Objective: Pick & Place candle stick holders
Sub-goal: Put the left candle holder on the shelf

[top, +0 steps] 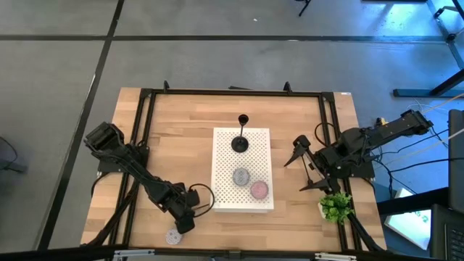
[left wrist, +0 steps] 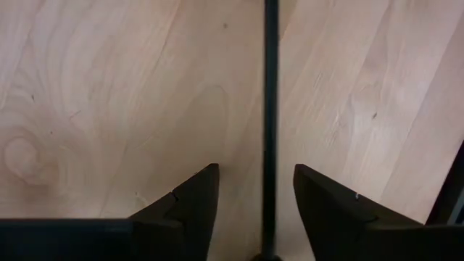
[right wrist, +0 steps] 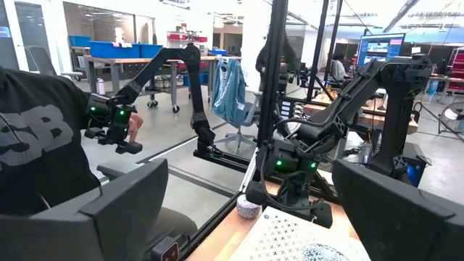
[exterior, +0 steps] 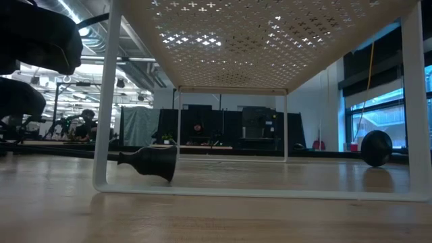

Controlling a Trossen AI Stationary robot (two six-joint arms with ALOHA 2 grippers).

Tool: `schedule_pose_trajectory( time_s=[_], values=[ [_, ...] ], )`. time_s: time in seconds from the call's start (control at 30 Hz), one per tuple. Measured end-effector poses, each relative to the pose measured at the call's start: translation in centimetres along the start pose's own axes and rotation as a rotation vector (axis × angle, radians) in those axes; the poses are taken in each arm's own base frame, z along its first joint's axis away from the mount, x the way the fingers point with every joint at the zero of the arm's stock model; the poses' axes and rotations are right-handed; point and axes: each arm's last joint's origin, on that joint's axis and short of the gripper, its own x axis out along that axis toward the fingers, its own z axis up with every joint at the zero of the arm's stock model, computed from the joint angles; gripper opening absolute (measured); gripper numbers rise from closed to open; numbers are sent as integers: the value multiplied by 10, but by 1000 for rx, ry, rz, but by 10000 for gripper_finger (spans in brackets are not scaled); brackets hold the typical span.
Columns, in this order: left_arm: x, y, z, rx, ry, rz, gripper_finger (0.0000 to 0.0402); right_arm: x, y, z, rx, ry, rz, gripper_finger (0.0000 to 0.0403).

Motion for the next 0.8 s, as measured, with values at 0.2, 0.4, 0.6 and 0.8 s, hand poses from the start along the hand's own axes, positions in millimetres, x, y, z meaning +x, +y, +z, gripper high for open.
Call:
schedule_pose_trajectory(
  time_s=[0.2, 0.4, 0.6, 0.8],
  values=[
    [0, 0, 0, -1, 6, 0, 87, 0, 0, 0, 0, 1, 0, 392],
    [-1, 2, -2, -1, 33, 11, 11, 0, 0, 0, 1, 5, 0, 393],
    [-11, 12, -5, -93, 11, 126, 7, 0, 0, -1, 1, 8, 0, 393],
    [-42, 18, -8, -174, -127, 172, 6, 0, 0, -1, 1, 8, 0, 393]
  ],
)
